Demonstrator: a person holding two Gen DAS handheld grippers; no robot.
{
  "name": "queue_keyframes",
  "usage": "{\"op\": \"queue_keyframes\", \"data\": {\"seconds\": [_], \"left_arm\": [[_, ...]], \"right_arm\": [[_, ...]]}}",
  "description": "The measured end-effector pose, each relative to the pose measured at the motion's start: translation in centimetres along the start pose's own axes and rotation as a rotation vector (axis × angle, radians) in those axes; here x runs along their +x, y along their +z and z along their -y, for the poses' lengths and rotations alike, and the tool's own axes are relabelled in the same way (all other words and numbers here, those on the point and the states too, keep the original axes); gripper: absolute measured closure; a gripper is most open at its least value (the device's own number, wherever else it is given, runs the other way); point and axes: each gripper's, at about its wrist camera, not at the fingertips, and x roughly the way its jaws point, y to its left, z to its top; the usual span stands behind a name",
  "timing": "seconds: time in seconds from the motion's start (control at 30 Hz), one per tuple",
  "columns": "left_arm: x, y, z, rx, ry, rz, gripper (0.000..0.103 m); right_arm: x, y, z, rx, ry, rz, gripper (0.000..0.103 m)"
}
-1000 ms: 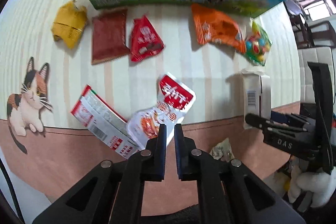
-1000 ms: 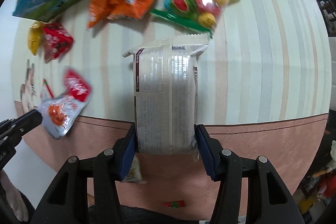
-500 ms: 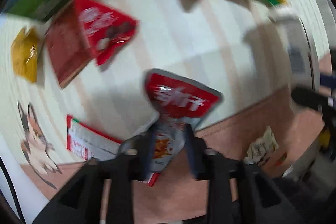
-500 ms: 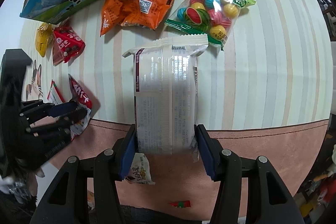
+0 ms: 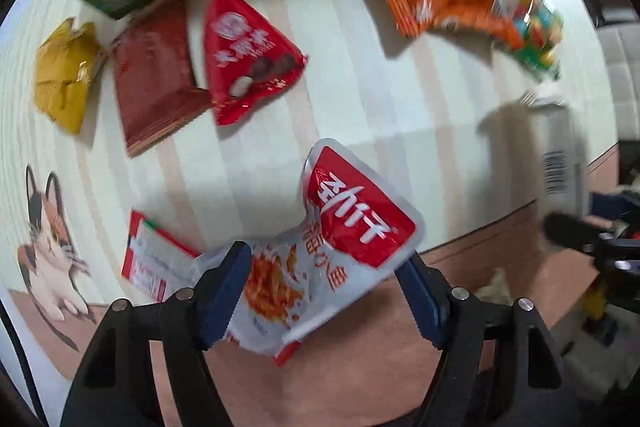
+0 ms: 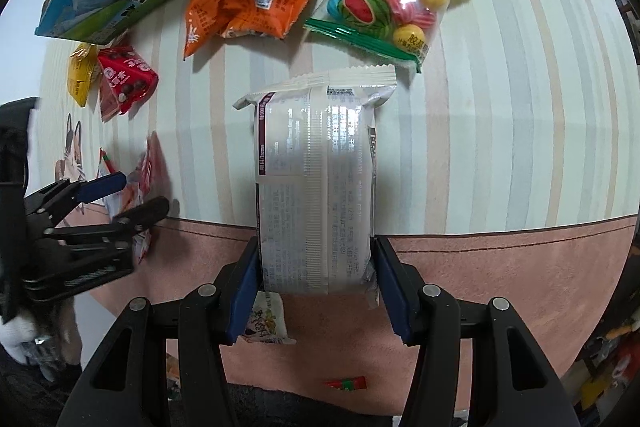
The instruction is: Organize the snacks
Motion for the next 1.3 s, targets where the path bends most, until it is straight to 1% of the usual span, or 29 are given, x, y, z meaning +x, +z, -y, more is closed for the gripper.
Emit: {"op": "queue_keyframes", "data": {"seconds": [0.07,0.13,0.17,0.2,0.3,0.37,0.43,0.5,0.53,0.6,0.63,0.67,0.7,0.73,0.77,0.8,0.87,0.97,1.03,1.07,1.13,1.17,1.23,1.3], "left_arm": [[-1.9,-0.4,-0.9,-0.014,-0.011,0.034,0.032],[-2.8,-0.3,-1.5,-0.025,0.013,0.056,0.030],[-3.1,-0.2,-1.7,-0.014,0.023,0.070,0.030],[-3.0,0.0,-1.7,0.003,0.022,0.068,0.030],[-1.8,0.7,-1.9,0.065,0.023,0.005,0.030],[-0.9,1.1,-1.0,0.102,0.006,-0.025,0.030],[-0.2,1.3,0.1,0.144,-0.014,-0.038,0.030],[0.4,1.4,1.5,0.189,-0.018,-0.055,0.030],[0.9,1.4,2.3,0.206,-0.010,-0.068,0.030],[2.1,1.0,3.1,0.233,0.037,-0.093,0.030],[2.5,0.9,3.6,0.244,0.070,-0.080,0.031],[2.7,1.0,4.1,0.251,0.089,-0.067,0.032],[2.8,0.9,4.4,0.260,0.128,-0.057,0.041],[2.6,0.7,4.6,0.269,0.145,-0.044,0.048],[2.4,0.6,4.7,0.271,0.131,-0.035,0.059],[2.2,0.6,4.7,0.260,0.114,-0.037,0.079],[1.9,0.5,4.2,0.232,0.099,-0.045,0.078],[1.8,0.4,3.4,0.200,0.094,-0.037,0.078],[1.3,-0.4,2.0,0.169,0.089,-0.024,0.079],[1.0,-1.9,0.8,0.149,0.079,-0.014,0.081],[0.4,-2.5,0.5,0.119,0.043,0.004,0.086],[0.0,-3.2,0.5,0.106,0.017,0.010,0.087],[-1.0,-3.7,-0.2,0.090,0.009,0.028,0.088],[-1.2,-3.7,-0.5,0.096,-0.008,0.011,0.089]], "right_arm": [[-0.1,0.1,-0.5,-0.001,0.008,0.001,0.045],[-0.3,0.4,-0.6,-0.001,0.015,0.002,0.045],[-0.4,0.5,-0.6,-0.001,0.018,0.002,0.045],[-0.4,0.7,-0.7,-0.001,0.020,0.002,0.045],[-0.4,1.1,-0.7,0.001,0.025,-0.007,0.045],[-0.3,1.3,-0.8,-0.001,0.026,-0.009,0.045],[-0.1,1.3,-1.1,-0.006,0.020,-0.009,0.045],[-0.1,1.2,-1.0,-0.002,0.017,-0.013,0.045],[0.1,1.2,-1.0,-0.001,0.014,-0.014,0.045],[0.4,1.1,-0.9,0.002,0.007,-0.016,0.045],[0.5,1.1,-0.9,0.005,0.005,-0.018,0.045],[0.6,1.0,-0.9,0.007,0.002,-0.017,0.045],[0.6,0.9,-0.8,0.008,-0.003,-0.016,0.045],[0.6,0.9,-0.7,0.008,-0.005,-0.014,0.045],[0.5,0.8,-0.6,0.010,-0.006,-0.012,0.045],[0.4,0.8,-0.5,0.012,-0.005,-0.009,0.045],[0.2,0.7,-0.2,0.019,-0.005,0.000,0.045],[0.0,0.7,-0.2,0.017,0.000,0.006,0.045],[-0.1,0.8,-0.4,0.012,0.002,0.009,0.045],[-0.1,0.7,-0.6,0.011,0.004,0.012,0.045],[-0.2,0.8,-0.9,0.002,0.002,0.017,0.045],[-0.3,0.8,-1.0,0.000,0.004,0.019,0.045],[-0.4,0.8,-1.3,-0.003,0.008,0.023,0.045],[-0.6,0.9,-1.5,-0.008,0.008,0.025,0.045]]}}
